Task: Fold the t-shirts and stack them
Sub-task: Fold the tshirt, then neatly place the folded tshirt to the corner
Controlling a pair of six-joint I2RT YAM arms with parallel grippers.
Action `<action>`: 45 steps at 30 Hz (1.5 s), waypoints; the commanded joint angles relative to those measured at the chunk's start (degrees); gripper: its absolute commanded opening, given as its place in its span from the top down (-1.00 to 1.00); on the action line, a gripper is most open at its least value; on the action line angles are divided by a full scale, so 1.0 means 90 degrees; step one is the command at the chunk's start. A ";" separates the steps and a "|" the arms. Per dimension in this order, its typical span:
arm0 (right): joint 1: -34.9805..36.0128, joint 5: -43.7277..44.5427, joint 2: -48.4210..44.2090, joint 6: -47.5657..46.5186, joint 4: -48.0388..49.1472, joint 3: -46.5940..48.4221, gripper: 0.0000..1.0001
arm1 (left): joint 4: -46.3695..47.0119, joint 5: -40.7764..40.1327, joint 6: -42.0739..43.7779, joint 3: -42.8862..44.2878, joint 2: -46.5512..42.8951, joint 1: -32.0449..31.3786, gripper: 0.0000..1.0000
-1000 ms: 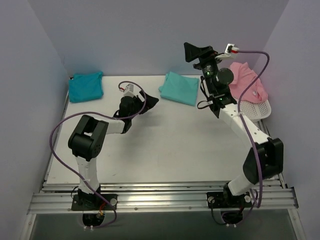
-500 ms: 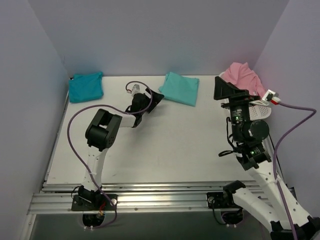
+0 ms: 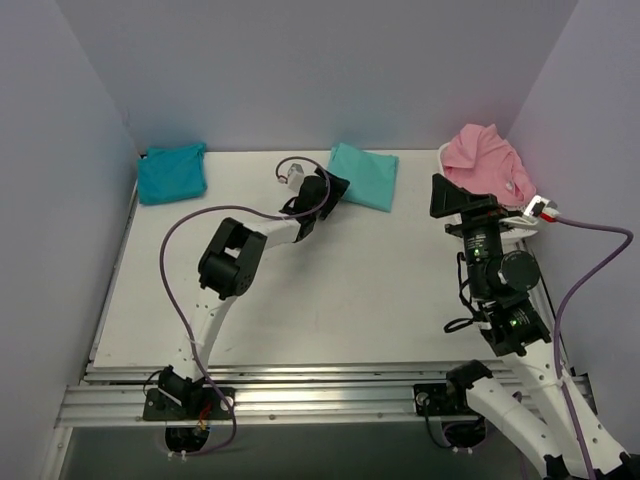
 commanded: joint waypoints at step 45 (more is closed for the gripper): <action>0.0042 -0.0041 -0.1798 0.0011 -0.0718 -0.0222 -0.73 | -0.3370 0.2925 0.3863 0.5976 0.1865 0.3031 0.95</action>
